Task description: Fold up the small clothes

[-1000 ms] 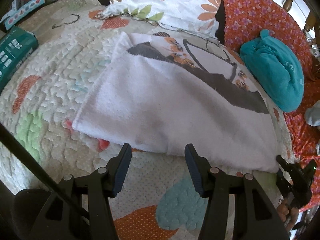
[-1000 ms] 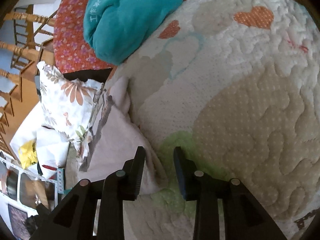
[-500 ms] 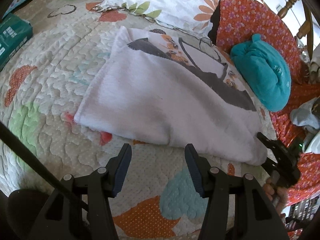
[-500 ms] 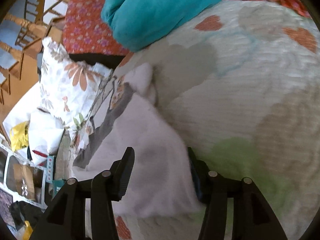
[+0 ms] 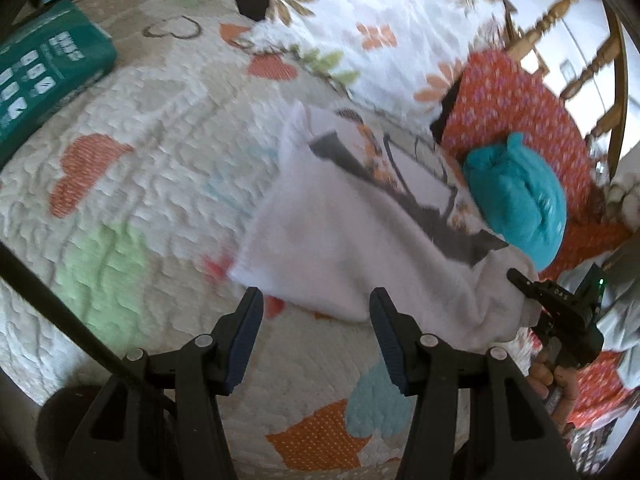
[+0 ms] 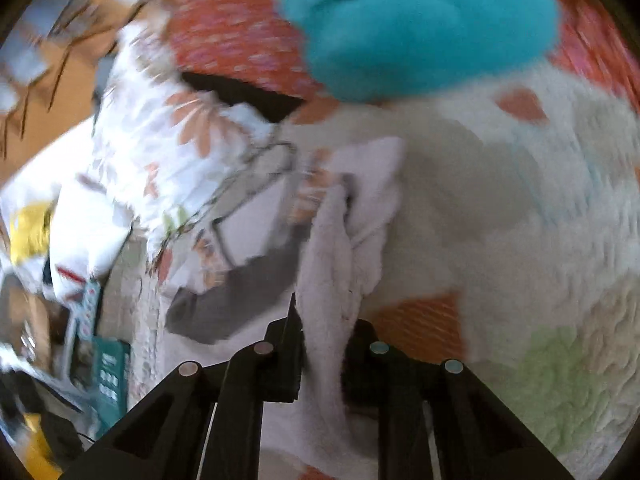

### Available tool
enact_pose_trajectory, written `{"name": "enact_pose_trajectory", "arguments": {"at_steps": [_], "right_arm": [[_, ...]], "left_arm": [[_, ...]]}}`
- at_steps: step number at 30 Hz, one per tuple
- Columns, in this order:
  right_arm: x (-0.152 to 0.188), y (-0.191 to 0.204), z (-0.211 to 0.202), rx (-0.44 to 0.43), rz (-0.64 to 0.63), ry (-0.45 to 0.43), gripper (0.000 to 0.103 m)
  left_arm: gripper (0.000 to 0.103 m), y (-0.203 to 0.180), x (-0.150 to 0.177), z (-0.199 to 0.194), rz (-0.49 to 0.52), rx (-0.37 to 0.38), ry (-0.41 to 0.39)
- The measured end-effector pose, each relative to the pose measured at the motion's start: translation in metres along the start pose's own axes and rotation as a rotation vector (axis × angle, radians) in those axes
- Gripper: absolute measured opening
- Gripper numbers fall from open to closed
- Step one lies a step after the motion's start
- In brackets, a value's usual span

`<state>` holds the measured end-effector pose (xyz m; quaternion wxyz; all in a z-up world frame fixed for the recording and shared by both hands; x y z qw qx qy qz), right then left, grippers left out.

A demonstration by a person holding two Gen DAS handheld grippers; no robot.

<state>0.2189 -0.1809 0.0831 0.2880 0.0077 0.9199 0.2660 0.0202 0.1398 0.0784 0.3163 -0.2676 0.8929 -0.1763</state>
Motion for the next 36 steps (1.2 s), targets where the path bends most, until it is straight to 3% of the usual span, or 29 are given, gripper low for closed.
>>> {"name": "enact_pose_trajectory", "arguments": {"at_steps": [5,9,12,14,15,19,22,28,33,36], "right_arm": [[0.013,0.111,0.035,0.058,-0.257,0.039,0.015],[0.048,0.192,0.093,0.068,-0.424,0.13,0.015],[0.085,0.229,0.134,0.115,-0.572,0.186,0.015],[0.104,0.238,0.153,0.12,-0.632,0.235,0.025],[0.113,0.243,0.159,0.072,-0.653,0.269,0.029],[0.104,0.241,0.133,-0.135,-0.576,0.312,0.059],[0.085,0.224,0.098,-0.2,-0.516,0.272,0.06],[0.049,0.155,0.058,-0.109,-0.404,0.168,0.062],[0.043,0.102,0.051,-0.048,-0.339,0.169,0.062],[0.045,0.082,0.052,-0.039,-0.318,0.181,0.062]], "left_arm": [[0.055,0.032,-0.012,-0.028,-0.065,0.013,-0.07],[0.055,0.061,-0.013,-0.036,-0.122,0.0,-0.093],[0.055,0.079,-0.012,-0.037,-0.164,-0.004,-0.092],[0.055,0.087,-0.011,-0.036,-0.183,-0.006,-0.093],[0.055,0.089,-0.011,-0.036,-0.187,-0.006,-0.092],[0.055,0.094,-0.01,-0.033,-0.183,-0.019,-0.089],[0.055,0.09,-0.011,-0.026,-0.172,-0.023,-0.078],[0.061,0.052,-0.023,0.004,-0.063,-0.01,-0.017],[0.069,0.009,-0.054,0.039,0.113,-0.055,-0.028],[0.07,-0.004,-0.081,0.069,0.155,-0.081,-0.019]]}}
Point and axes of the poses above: each gripper's, at about its wrist camera, not at the fingertips, and z roughly the way its jaws point, y to its left, x to its underside, the point moved 1 cm from there along z, roughly the way its jaws point, and after that the axes turned 2 degrees about z, right-handed, at the moved point
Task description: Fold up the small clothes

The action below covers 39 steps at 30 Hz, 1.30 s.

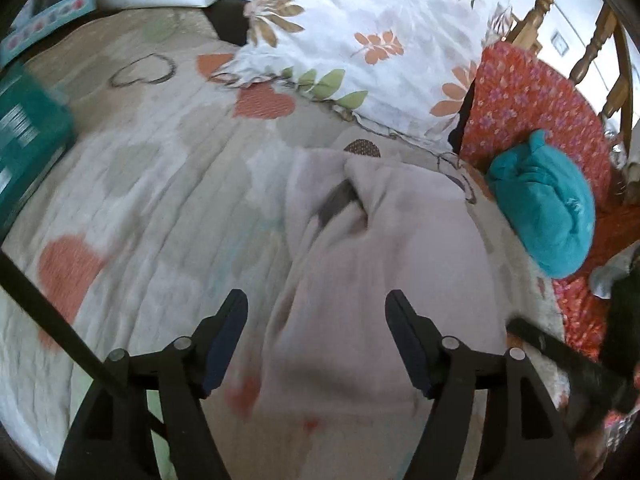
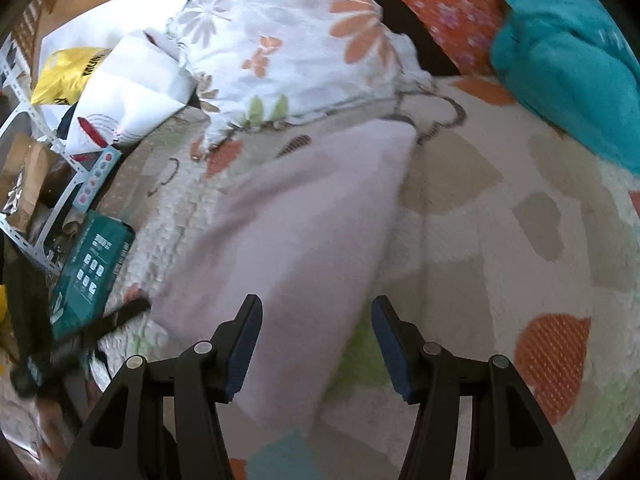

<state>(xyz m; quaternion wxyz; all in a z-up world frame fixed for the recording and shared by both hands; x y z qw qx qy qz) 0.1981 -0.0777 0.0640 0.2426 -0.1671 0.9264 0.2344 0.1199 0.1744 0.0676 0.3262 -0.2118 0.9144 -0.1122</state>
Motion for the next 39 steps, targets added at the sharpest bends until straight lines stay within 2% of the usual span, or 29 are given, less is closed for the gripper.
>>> {"name": "enact_pose_trajectory", "arguments": {"at_steps": [3,4,5,6,7,8,10,11,13,16,19,22,24,27,30,31,32,33,36,39], "right_arm": [[0.005,-0.008,0.004,0.0,0.018,0.002,0.062],[0.005,-0.011,0.006,-0.002,0.028,0.001,0.062],[0.006,-0.011,0.007,-0.004,0.035,-0.001,0.062],[0.006,-0.013,0.009,-0.005,0.043,-0.004,0.062],[0.006,-0.014,0.009,-0.005,0.045,-0.005,0.062],[0.006,-0.015,0.009,-0.004,0.047,-0.006,0.062],[0.005,-0.015,0.009,0.001,0.047,-0.008,0.062],[0.005,-0.015,0.007,0.002,0.045,-0.011,0.062],[0.003,-0.017,0.005,0.002,0.038,-0.02,0.062],[-0.001,-0.018,0.011,0.002,0.041,-0.011,0.062],[-0.004,-0.017,0.015,-0.027,0.068,-0.011,0.062],[-0.003,-0.011,0.016,-0.068,0.074,-0.004,0.062],[0.001,-0.007,0.017,-0.095,0.074,0.012,0.062],[0.009,-0.004,0.015,-0.152,0.088,0.025,0.062],[0.018,0.001,0.02,-0.149,0.086,0.033,0.064],[0.022,0.002,0.029,-0.151,0.085,0.07,0.052],[0.027,0.002,0.04,-0.15,0.088,0.136,0.029],[0.031,0.001,0.045,-0.125,0.083,0.163,0.029],[0.044,-0.01,0.049,-0.104,0.084,0.198,0.029],[0.054,-0.021,0.046,-0.152,0.142,0.179,0.032]], "left_arm": [[0.069,-0.014,-0.024,0.033,0.036,-0.018,0.036],[0.066,-0.022,-0.029,0.043,0.057,0.002,0.056],[0.048,-0.028,-0.032,0.052,0.073,0.032,0.081],[0.015,-0.032,-0.035,0.061,0.083,0.056,0.114],[0.007,-0.036,-0.038,0.07,0.085,0.074,0.151],[0.007,-0.037,-0.04,0.073,0.074,0.075,0.159],[0.007,-0.032,-0.044,0.059,0.044,0.062,0.101],[0.007,-0.023,-0.044,0.046,0.004,0.072,0.06],[0.007,-0.002,-0.039,0.034,-0.076,0.051,0.032],[0.008,0.013,-0.031,0.045,-0.065,-0.017,0.076],[0.015,0.026,-0.02,0.05,-0.098,0.035,0.112],[0.029,0.032,-0.016,0.036,-0.131,0.05,0.085],[0.044,0.032,-0.01,0.025,-0.127,0.061,0.078],[0.061,0.025,0.005,0.012,-0.1,0.077,0.076],[0.062,0.02,0.022,0.017,-0.058,0.05,0.107],[0.06,0.019,0.027,0.022,-0.04,0.03,0.131],[0.045,0.018,0.035,0.028,-0.026,-0.002,0.163],[0.039,0.02,0.044,0.034,-0.034,-0.015,0.192],[0.038,0.021,0.051,0.029,-0.051,-0.023,0.162],[0.038,0.019,0.053,0.027,-0.048,-0.036,0.155]]}}
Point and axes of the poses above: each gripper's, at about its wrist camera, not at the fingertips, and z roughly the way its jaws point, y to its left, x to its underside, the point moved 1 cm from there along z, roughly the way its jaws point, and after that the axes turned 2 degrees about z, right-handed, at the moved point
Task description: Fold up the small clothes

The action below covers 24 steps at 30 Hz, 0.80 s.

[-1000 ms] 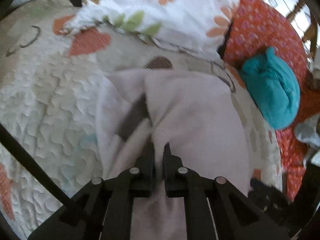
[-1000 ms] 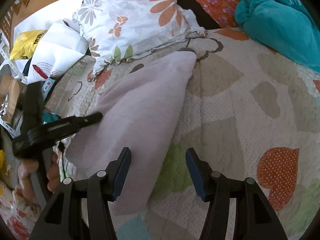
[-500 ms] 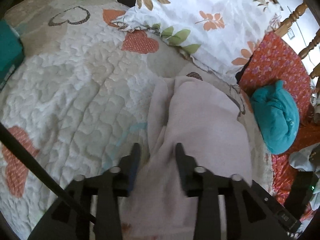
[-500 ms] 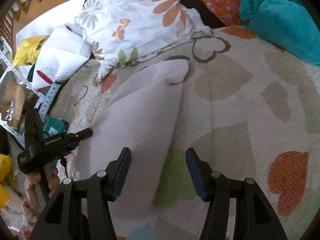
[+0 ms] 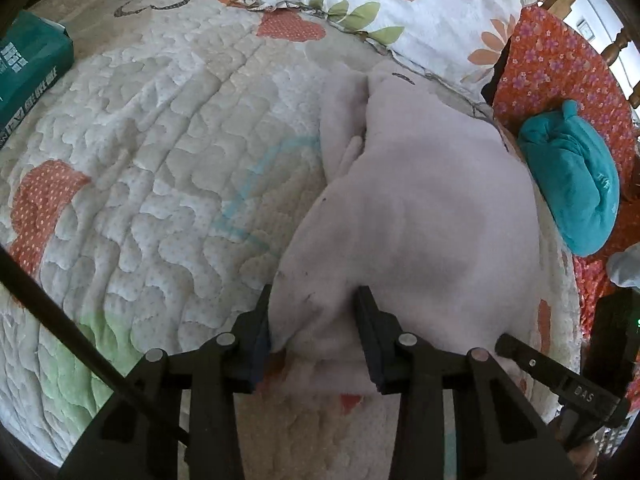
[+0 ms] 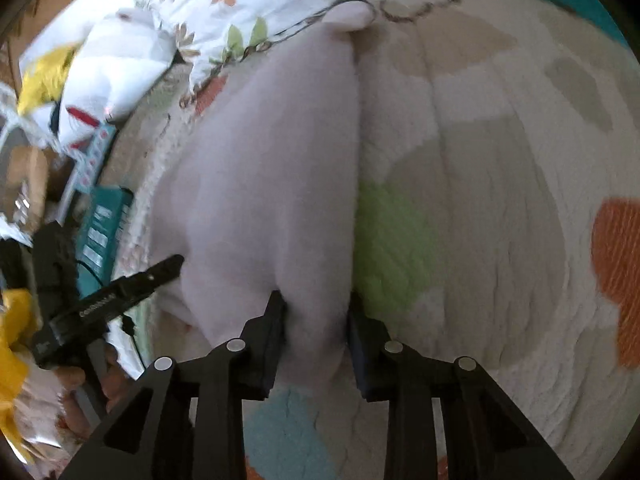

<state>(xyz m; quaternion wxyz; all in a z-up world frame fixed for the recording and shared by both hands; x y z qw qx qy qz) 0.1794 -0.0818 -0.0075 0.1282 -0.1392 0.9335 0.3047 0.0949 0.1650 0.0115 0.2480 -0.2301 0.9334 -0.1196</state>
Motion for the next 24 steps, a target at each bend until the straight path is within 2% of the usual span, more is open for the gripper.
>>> {"name": "enact_pose_trajectory", "arguments": {"at_steps": [3,4,5,7,11,13,14,17,20,23,24], "right_arm": [[0.0,0.005,-0.003,0.024,-0.012,0.002,0.036],[0.0,0.009,-0.006,0.046,-0.023,0.002,0.042],[-0.001,0.012,-0.01,0.063,-0.032,-0.001,0.046],[-0.006,0.02,-0.027,0.09,-0.058,-0.043,0.046],[-0.029,0.045,-0.061,0.142,-0.134,-0.179,0.049],[-0.049,0.063,-0.061,0.142,-0.17,-0.184,0.049],[-0.056,0.069,-0.058,0.144,-0.184,-0.178,0.049],[-0.084,0.11,-0.035,0.181,-0.295,-0.166,0.049],[-0.109,0.153,0.011,0.24,-0.423,-0.114,0.049],[-0.126,0.183,0.062,0.281,-0.488,-0.048,0.049],[-0.134,0.189,0.085,0.322,-0.492,-0.021,0.049]], "left_arm": [[0.038,-0.003,0.002,-0.004,0.019,-0.01,-0.007],[0.038,-0.003,0.004,-0.007,0.014,-0.005,-0.003],[0.038,-0.002,0.005,-0.01,-0.001,0.008,0.002],[0.038,0.002,0.007,-0.024,-0.039,0.045,-0.012],[0.038,-0.002,0.007,-0.058,-0.046,0.078,-0.172],[0.039,-0.003,0.0,-0.057,-0.068,0.107,-0.222],[0.039,-0.002,-0.004,-0.051,-0.079,0.105,-0.217],[0.039,0.006,-0.004,-0.024,-0.128,0.119,-0.165],[0.029,0.012,0.004,-0.008,-0.127,0.13,-0.125],[0.029,0.012,0.007,-0.005,-0.106,0.133,-0.128],[0.029,0.011,0.007,-0.004,-0.095,0.128,-0.131]]}}
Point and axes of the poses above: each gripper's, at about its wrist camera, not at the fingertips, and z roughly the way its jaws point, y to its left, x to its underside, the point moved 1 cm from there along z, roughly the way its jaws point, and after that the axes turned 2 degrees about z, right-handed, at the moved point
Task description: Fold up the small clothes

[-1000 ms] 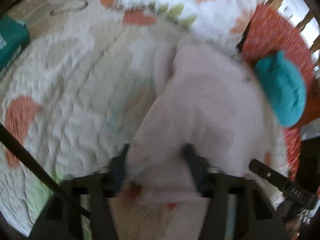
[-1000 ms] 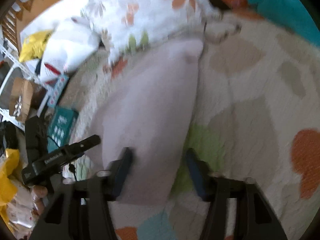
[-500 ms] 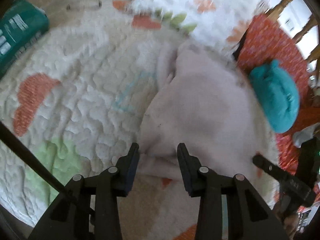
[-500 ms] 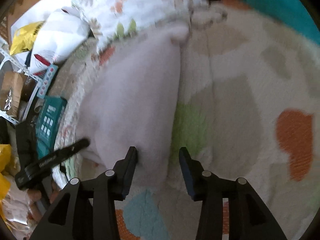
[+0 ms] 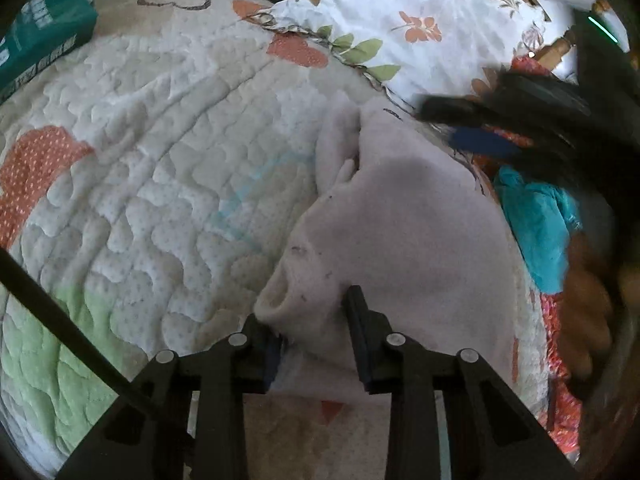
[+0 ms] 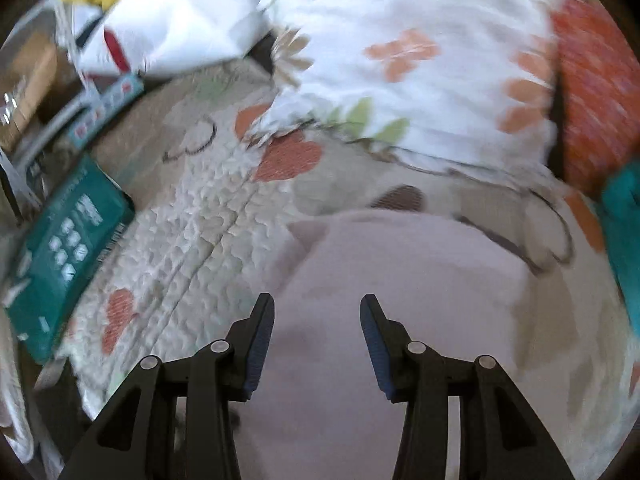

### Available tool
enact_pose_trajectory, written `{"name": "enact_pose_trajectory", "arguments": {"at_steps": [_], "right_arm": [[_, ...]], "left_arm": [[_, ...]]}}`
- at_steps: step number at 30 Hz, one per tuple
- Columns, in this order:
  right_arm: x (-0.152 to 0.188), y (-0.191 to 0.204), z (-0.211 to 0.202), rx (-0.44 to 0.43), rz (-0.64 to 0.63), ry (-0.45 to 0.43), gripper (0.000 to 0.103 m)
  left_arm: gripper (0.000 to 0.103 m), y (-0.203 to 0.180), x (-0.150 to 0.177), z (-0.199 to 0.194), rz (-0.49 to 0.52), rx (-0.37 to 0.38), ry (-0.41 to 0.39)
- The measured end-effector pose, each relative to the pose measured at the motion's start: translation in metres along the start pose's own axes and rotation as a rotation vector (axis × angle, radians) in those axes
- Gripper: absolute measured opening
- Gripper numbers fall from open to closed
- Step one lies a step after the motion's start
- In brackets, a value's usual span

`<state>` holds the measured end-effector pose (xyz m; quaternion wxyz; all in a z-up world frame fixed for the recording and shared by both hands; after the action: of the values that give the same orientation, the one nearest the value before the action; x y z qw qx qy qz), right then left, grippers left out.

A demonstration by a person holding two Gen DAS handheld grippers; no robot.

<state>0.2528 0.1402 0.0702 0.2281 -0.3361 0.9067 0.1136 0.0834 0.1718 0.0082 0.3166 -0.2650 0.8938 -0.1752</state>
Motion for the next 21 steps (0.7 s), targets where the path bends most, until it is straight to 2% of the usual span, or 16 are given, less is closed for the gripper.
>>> {"name": "enact_pose_trajectory", "arguments": {"at_steps": [1,3,4,5,6,12,14,18,19,21], "right_arm": [[-0.005,0.003,0.013,0.029,-0.003,0.022,0.049],[-0.013,0.006,0.049,0.164,-0.027,0.106,0.049],[-0.014,0.003,0.062,0.194,-0.027,0.142,0.04],[-0.014,0.002,0.067,0.184,-0.018,0.155,0.014],[-0.016,0.0,0.068,0.162,-0.003,0.155,0.011],[-0.053,0.007,0.053,0.13,0.022,0.059,0.004],[-0.066,0.014,0.063,0.134,0.013,0.067,0.0],[-0.073,0.028,0.087,0.121,-0.014,0.101,0.0],[-0.071,0.031,0.093,0.102,-0.021,0.126,0.0],[-0.069,0.034,0.087,0.058,-0.023,0.114,0.001]], "left_arm": [[0.029,-0.001,0.002,-0.001,0.009,-0.004,-0.001],[0.029,-0.003,0.003,0.0,0.03,-0.014,-0.006],[0.029,-0.005,0.004,0.0,0.044,-0.021,-0.007],[0.029,-0.006,0.004,0.001,0.052,-0.025,-0.007],[0.029,-0.007,0.003,0.002,0.054,-0.026,-0.008],[0.029,-0.007,0.004,0.002,0.063,-0.039,-0.013],[0.029,-0.008,0.005,0.001,0.074,-0.046,-0.015],[0.029,-0.008,0.005,0.002,0.074,-0.037,-0.013],[0.029,-0.008,0.005,0.002,0.073,-0.036,-0.014],[0.029,-0.009,0.004,0.002,0.077,-0.036,-0.016]]}}
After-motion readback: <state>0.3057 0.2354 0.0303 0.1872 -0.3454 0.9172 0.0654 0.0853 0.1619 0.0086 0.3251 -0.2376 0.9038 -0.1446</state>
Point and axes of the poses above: each gripper's, at about its wrist camera, not at the fingertips, and z roughly the way its jaws point, y to its left, x to its underside, the point moved 1 cm from there along z, roughly the way its jaws point, and after that the axes turned 2 degrees about z, right-handed, at the moved point
